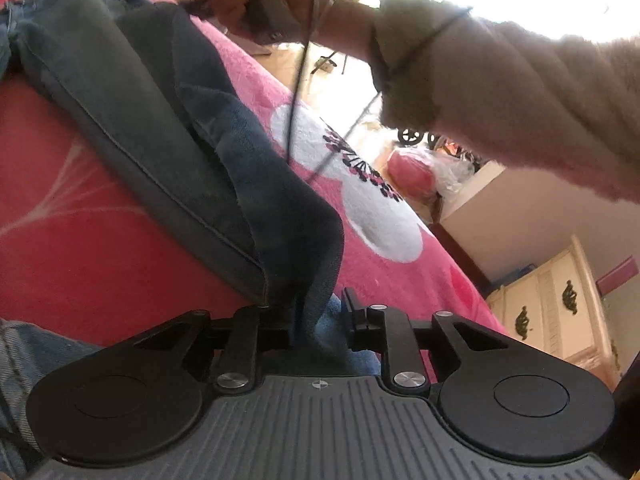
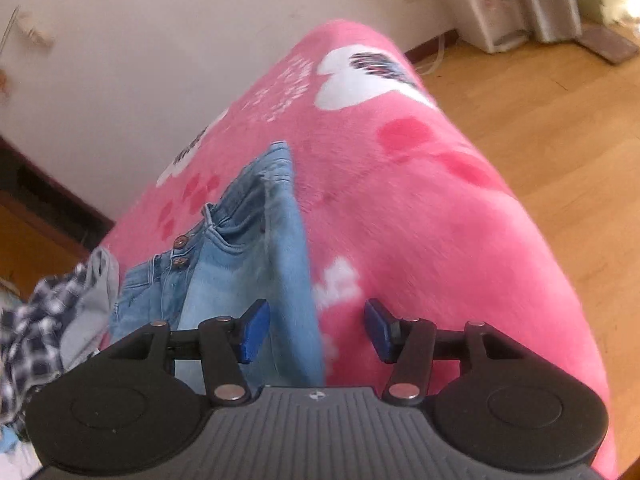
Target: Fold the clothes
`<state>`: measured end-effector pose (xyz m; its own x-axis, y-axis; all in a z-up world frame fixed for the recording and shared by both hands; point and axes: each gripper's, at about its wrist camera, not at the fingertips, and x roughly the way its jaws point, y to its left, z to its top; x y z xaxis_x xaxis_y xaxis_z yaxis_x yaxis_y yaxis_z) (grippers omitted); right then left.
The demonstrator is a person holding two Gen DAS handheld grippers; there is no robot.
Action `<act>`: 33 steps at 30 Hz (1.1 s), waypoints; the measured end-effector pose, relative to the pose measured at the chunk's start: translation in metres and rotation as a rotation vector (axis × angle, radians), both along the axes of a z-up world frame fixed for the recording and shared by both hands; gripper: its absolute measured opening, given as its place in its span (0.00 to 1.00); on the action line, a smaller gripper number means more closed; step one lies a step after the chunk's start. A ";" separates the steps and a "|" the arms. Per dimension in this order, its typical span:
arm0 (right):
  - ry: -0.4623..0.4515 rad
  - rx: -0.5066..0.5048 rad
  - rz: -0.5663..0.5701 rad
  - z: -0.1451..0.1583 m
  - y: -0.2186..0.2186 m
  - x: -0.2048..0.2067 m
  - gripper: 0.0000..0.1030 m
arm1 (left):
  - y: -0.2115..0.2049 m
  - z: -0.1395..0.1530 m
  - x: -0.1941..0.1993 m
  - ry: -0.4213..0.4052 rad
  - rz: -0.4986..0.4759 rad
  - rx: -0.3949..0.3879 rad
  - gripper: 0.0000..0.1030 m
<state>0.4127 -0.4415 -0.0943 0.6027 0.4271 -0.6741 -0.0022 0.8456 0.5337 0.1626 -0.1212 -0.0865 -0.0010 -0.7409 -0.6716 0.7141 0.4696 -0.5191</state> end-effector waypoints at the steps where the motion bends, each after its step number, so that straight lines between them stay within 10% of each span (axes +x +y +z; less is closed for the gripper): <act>1: -0.008 -0.020 0.025 0.000 0.005 0.005 0.23 | -0.001 0.000 0.001 0.012 0.001 -0.002 0.25; 2: -0.016 -0.049 0.054 0.002 0.011 0.009 0.02 | -0.003 -0.001 0.003 0.024 0.002 -0.004 0.27; 8: -0.199 -0.397 0.152 0.034 0.049 0.013 0.02 | -0.015 -0.002 0.016 0.110 -0.004 -0.005 0.41; 14: -0.189 -0.949 0.113 -0.003 0.077 0.024 0.03 | -0.023 -0.004 0.016 0.141 -0.036 -0.009 0.62; 17: -0.294 -0.687 0.066 0.027 0.059 0.010 0.03 | -0.021 -0.004 0.019 0.165 -0.028 -0.016 0.63; 20: -0.369 -0.515 0.262 0.043 0.073 0.001 0.03 | -0.015 -0.001 0.023 0.194 -0.017 -0.031 0.63; 25: -0.235 -0.738 0.362 0.010 0.098 0.036 0.00 | 0.001 0.008 0.033 0.245 0.003 -0.064 0.65; 29: -0.284 -0.486 0.159 0.040 0.059 0.040 0.00 | 0.027 0.015 0.044 0.290 0.062 -0.119 0.71; 33: -0.227 -0.449 0.219 0.041 0.055 0.025 0.01 | 0.043 0.016 0.054 0.346 0.116 -0.133 0.72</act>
<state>0.4373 -0.3862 -0.0531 0.6834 0.2593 -0.6825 -0.2771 0.9570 0.0862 0.2167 -0.0786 -0.0706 -0.1212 -0.8301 -0.5442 0.4324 0.4494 -0.7817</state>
